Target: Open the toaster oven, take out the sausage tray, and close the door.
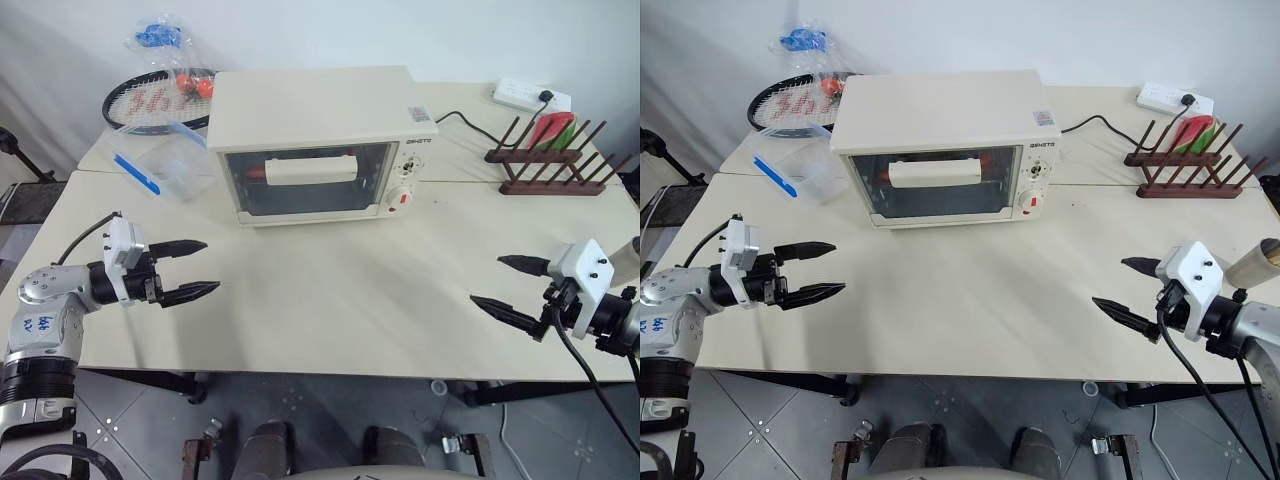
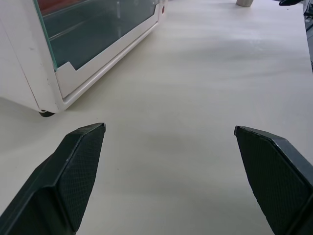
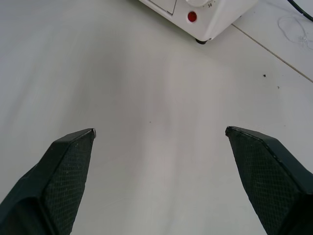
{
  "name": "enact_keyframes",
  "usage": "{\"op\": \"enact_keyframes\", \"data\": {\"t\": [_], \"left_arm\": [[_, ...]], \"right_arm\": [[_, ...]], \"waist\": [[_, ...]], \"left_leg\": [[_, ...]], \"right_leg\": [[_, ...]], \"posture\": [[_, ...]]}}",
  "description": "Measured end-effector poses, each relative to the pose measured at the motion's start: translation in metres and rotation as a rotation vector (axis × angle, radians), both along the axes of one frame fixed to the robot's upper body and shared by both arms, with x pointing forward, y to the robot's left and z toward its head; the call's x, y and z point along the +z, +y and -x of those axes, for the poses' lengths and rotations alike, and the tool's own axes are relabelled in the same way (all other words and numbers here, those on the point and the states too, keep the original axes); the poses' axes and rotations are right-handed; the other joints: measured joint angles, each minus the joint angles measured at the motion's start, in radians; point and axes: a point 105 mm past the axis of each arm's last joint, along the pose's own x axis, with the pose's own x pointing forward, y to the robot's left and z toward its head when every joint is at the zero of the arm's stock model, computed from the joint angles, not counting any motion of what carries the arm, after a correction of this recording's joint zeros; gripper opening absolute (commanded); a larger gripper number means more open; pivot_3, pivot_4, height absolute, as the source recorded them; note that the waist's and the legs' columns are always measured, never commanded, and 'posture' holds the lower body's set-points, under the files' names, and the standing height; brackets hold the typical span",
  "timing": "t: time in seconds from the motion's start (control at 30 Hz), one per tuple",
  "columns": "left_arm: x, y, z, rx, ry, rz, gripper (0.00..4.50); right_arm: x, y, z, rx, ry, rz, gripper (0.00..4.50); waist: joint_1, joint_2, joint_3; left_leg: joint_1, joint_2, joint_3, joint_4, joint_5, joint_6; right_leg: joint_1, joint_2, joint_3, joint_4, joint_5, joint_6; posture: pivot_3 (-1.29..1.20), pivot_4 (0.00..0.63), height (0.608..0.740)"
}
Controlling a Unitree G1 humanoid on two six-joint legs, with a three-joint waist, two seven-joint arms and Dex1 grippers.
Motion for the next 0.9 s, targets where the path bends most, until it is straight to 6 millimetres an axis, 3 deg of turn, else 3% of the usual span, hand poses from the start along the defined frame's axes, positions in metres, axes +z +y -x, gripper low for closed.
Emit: {"op": "enact_keyframes", "data": {"t": [0.37, 0.5, 0.6, 0.77, 0.9], "left_arm": [[0.004, 0.005, -0.014, 0.098, -0.006, 0.045, 4.5], [0.012, 0.002, -0.014, 0.083, -0.033, 0.063, 4.5], [0.012, 0.0, -0.013, 0.07, -0.011, 0.089, 4.5], [0.022, -0.009, -0.014, 0.015, -0.069, 0.18, 4.5], [0.031, -0.007, -0.012, 0.005, -0.11, 0.224, 4.5]], "right_arm": [[0.014, 0.007, -0.008, 0.018, -0.007, -0.003, 4.47], [0.042, 0.055, -0.016, 0.147, -0.022, -0.049, 4.47], [0.047, 0.078, -0.017, 0.213, -0.014, -0.039, 4.47], [0.062, 0.131, -0.048, 0.364, -0.048, -0.147, 4.47], [0.068, 0.154, -0.07, 0.436, -0.064, -0.155, 4.47]], "waist": [[-0.001, 0.0, 0.0], [-0.013, 0.0, 0.0], [-0.016, 0.0, 0.0], [-0.028, -0.001, 0.0], [-0.03, -0.001, 0.0]], "left_leg": [[0.0, 0.0, 0.0, 0.0, 0.0, 0.0], [0.0, 0.001, -0.001, 0.0, 0.0, 0.0], [-0.001, 0.001, -0.001, 0.0, 0.0, -0.001], [-0.002, 0.001, 0.0, 0.002, 0.0, -0.001], [-0.003, 0.001, 0.001, 0.0, 0.0, -0.001]], "right_leg": [[0.0, 0.0, 0.0, 0.001, 0.0, 0.0], [-0.001, 0.001, 0.0, 0.002, 0.0, 0.0], [-0.001, 0.001, 0.0, 0.001, 0.0, 0.0], [-0.003, 0.001, 0.0, 0.004, 0.0, 0.0], [-0.007, 0.001, 0.001, 0.006, 0.0, 0.0]], "posture": [[0.0, 0.15, 0.74], [0.0, 0.15, 0.74], [0.0, 0.15, 0.74], [0.0, 0.15, 0.74], [0.0, 0.15, 0.74]]}}
